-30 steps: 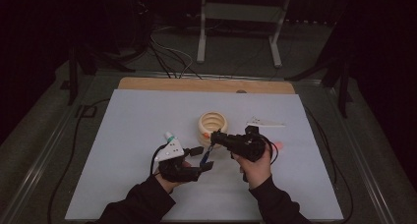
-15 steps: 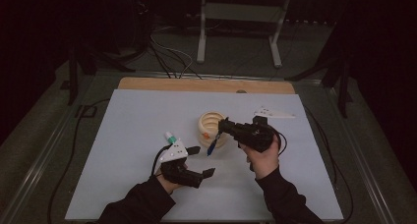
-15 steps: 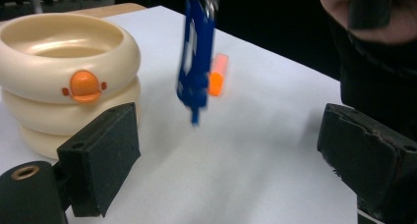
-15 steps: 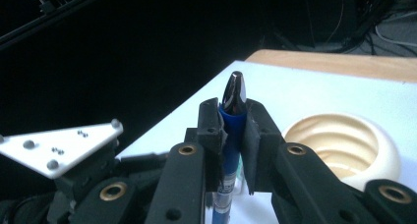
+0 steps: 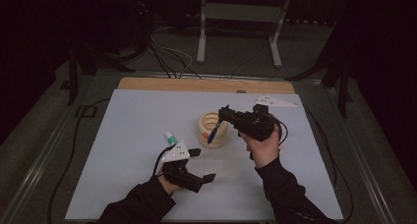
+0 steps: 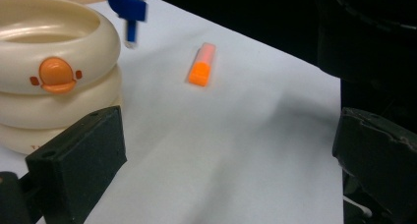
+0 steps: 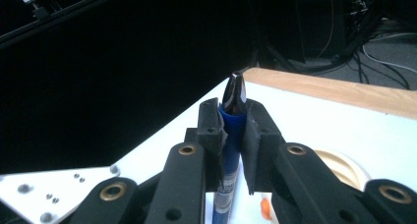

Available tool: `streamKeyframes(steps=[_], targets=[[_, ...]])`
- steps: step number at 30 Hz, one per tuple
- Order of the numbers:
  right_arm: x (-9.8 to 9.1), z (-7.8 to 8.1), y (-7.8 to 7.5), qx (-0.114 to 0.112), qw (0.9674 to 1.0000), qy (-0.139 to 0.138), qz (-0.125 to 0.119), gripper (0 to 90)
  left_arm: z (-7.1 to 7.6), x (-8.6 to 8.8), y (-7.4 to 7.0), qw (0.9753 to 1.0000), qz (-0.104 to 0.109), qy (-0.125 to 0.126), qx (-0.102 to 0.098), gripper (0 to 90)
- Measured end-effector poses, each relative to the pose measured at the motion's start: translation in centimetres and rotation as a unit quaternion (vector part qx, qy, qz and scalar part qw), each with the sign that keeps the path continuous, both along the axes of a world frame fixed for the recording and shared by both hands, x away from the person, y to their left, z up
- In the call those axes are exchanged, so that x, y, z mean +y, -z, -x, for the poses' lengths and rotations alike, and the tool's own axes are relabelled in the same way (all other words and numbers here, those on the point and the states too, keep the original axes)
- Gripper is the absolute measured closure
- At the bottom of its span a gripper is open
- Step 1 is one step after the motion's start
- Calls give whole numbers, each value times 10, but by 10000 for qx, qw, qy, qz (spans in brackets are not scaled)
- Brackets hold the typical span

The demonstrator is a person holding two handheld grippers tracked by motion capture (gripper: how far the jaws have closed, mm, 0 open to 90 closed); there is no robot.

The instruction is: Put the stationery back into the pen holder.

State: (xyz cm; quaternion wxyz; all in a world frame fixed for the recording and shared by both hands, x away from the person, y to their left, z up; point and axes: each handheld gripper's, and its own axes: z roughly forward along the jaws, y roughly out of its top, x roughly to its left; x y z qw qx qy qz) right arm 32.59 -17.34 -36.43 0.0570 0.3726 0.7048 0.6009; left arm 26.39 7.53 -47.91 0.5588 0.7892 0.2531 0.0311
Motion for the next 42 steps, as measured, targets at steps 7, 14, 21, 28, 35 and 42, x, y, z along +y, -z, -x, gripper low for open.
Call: streamKeyframes(steps=[7,14,21,28,35,42], targets=[[1,-11,-9,-127,9998,130,29,797,0,0,0,10000,-40,-35,-42,1],[1,-23,-15,-272,9990,313,142,797,2,-2,1,9998,-123,75,-136,1],[3,-35,-14,-394,9977,463,316,796,3,-4,2,9996,-197,110,-169,2],[5,-46,-8,-356,9969,588,393,796,4,-5,2,9995,-207,177,-173,1],[7,-53,-2,-345,9961,657,470,796,4,-5,3,9994,-225,169,-191,2],[11,-60,8,-278,9955,699,569,795,3,-5,3,9994,-217,157,-200,1]])
